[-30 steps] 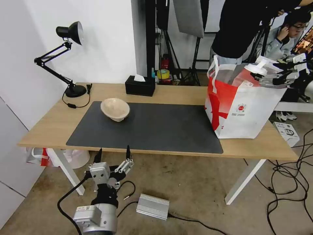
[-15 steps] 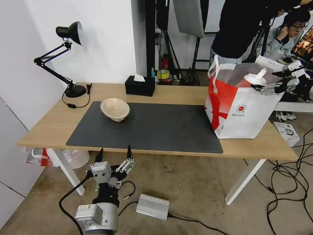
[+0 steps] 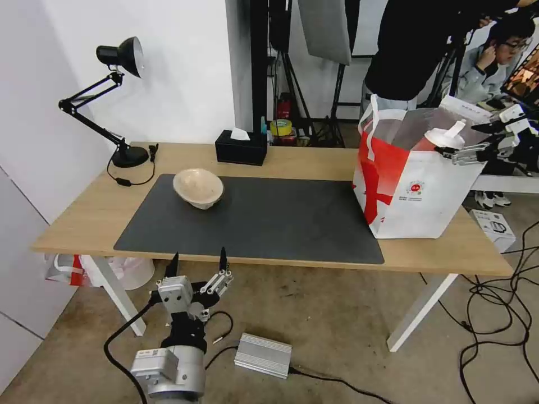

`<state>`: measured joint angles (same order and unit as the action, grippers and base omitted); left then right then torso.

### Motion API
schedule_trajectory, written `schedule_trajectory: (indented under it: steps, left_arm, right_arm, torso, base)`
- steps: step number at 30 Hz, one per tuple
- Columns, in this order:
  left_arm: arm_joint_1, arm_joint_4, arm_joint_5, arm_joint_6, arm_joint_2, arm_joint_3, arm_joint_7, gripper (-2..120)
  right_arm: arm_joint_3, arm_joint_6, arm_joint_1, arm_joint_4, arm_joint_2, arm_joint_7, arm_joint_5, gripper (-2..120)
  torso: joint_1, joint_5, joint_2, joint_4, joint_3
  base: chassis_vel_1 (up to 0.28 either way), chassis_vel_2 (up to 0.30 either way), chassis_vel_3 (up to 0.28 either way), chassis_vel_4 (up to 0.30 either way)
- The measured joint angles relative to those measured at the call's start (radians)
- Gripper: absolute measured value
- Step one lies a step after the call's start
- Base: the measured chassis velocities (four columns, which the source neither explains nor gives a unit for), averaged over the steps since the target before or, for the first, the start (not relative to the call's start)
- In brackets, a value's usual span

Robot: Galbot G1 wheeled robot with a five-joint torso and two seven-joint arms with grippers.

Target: Pick up the trash from the table and place it into the takeout bag.

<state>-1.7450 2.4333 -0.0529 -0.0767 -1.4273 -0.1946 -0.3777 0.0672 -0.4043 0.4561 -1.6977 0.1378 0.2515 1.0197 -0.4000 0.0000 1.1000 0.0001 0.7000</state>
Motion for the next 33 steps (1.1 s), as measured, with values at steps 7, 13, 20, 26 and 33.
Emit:
schedule_trajectory:
  steps: [7, 13, 20, 26, 33]
  left_arm:
    - [-0.003, 0.000, 0.001, 0.000, 0.003, 0.000, -0.001, 100]
    - [-0.005, 0.004, 0.002, 0.003, 0.003, -0.004, -0.010, 100]
    - [-0.010, 0.011, 0.002, 0.004, 0.004, -0.013, -0.012, 100]
    - [-0.017, 0.012, 0.005, 0.004, 0.002, -0.006, -0.012, 100]
    - [-0.024, 0.018, 0.006, 0.004, 0.007, -0.011, -0.011, 100]
  right_arm:
    - [0.005, -0.021, -0.004, 0.005, -0.005, -0.026, 0.033, 100]
    - [-0.010, -0.158, -0.038, -0.022, 0.023, -0.179, 0.183, 100]
    - [-0.014, -0.161, -0.060, -0.039, 0.048, -0.278, 0.328, 100]
    - [-0.026, -0.205, -0.096, -0.056, 0.075, -0.425, 0.488, 100]
    - [-0.043, -0.197, -0.128, -0.052, 0.106, -0.489, 0.569, 100]
  torso:
    - [0.000, 0.0000, 0.000, -0.0001, 0.000]
    - [0.000, -0.0001, 0.000, 0.0001, 0.000]
    - [0.000, 0.0000, 0.000, -0.0001, 0.000]
    - [0.000, -0.0001, 0.000, -0.0001, 0.000]
    - [0.000, -0.0001, 0.000, -0.0002, 0.000]
  base:
    - [0.000, 0.000, 0.000, 0.000]
    - [0.000, 0.000, 0.000, 0.000]
    - [0.000, 0.000, 0.000, 0.000]
    - [0.000, 0.000, 0.000, 0.000]
    - [0.000, 0.000, 0.000, 0.000]
